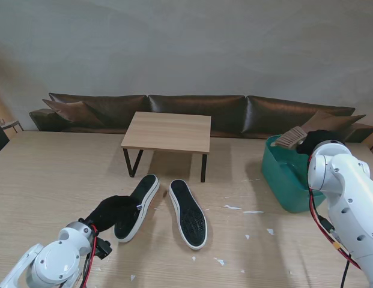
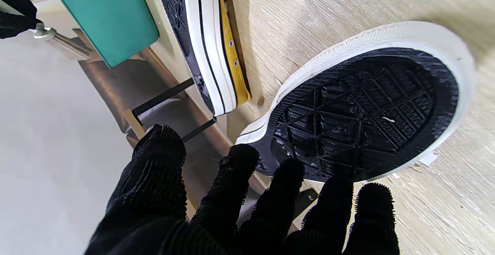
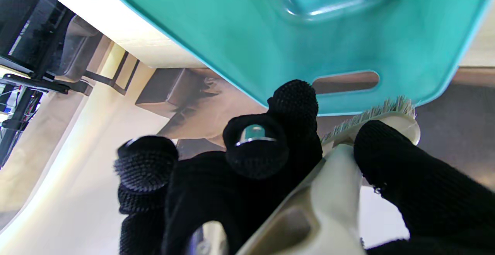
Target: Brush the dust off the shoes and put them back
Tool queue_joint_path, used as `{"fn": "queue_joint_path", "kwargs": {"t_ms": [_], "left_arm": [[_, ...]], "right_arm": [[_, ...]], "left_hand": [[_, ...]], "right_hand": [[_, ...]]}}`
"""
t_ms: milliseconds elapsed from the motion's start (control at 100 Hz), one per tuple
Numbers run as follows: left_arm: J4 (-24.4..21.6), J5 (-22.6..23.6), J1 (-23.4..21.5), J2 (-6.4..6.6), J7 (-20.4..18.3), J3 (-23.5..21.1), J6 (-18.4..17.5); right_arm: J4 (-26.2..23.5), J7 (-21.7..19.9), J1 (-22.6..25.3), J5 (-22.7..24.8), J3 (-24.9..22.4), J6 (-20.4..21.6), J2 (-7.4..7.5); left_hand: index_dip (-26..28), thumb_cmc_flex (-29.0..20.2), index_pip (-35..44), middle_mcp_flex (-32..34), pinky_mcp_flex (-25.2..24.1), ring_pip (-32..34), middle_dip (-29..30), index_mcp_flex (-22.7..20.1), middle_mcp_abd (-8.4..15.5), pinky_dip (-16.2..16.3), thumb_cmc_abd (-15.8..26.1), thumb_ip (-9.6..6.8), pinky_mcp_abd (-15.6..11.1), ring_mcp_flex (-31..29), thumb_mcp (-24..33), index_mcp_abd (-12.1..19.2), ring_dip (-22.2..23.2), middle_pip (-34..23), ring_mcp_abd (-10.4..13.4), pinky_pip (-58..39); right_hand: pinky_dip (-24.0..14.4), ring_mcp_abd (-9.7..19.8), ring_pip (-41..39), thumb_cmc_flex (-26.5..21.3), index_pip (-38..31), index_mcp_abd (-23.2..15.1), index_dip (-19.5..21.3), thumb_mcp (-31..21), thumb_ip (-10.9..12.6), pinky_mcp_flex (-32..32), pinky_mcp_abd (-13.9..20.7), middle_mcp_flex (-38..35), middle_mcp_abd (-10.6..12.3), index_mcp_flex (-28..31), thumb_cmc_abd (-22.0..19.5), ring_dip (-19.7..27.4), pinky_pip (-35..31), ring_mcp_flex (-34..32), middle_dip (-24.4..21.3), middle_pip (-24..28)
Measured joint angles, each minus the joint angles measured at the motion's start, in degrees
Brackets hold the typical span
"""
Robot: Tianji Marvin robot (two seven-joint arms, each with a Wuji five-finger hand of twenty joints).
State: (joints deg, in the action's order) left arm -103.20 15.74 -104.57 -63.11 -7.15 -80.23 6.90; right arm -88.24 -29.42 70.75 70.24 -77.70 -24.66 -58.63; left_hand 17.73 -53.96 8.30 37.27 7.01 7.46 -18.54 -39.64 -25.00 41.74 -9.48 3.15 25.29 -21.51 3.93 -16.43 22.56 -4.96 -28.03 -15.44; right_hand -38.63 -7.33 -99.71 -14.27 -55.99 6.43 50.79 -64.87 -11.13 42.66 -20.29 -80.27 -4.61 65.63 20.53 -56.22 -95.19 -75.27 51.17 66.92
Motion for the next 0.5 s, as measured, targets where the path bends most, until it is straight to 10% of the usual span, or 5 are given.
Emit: {"fn": "queue_joint_path", "kwargs": {"t_ms": [500], "left_arm": [[-0.1, 0.0, -1.2, -0.22, 1.1, -0.5, -0.1]], "right_arm": [[6.9, -3.1, -3.9, 2.8, 6.1, 1.3, 0.84]], "left_hand": [[0.0, 0.0, 0.0, 0.0, 0.0, -0.2, 0.0, 0.0, 0.0, 0.0, 0.0, 0.0, -0.1, 0.2, 0.0, 0.0, 0.0, 0.0, 1.2, 0.0]], "right_hand": [[0.0, 0.0, 0.0, 0.0, 0.0, 0.0, 0.1, 0.0, 0.0, 0.0, 0.1, 0.0, 0.0, 0.0, 0.0, 0.0, 0.0, 0.0, 0.0, 0.0]]}}
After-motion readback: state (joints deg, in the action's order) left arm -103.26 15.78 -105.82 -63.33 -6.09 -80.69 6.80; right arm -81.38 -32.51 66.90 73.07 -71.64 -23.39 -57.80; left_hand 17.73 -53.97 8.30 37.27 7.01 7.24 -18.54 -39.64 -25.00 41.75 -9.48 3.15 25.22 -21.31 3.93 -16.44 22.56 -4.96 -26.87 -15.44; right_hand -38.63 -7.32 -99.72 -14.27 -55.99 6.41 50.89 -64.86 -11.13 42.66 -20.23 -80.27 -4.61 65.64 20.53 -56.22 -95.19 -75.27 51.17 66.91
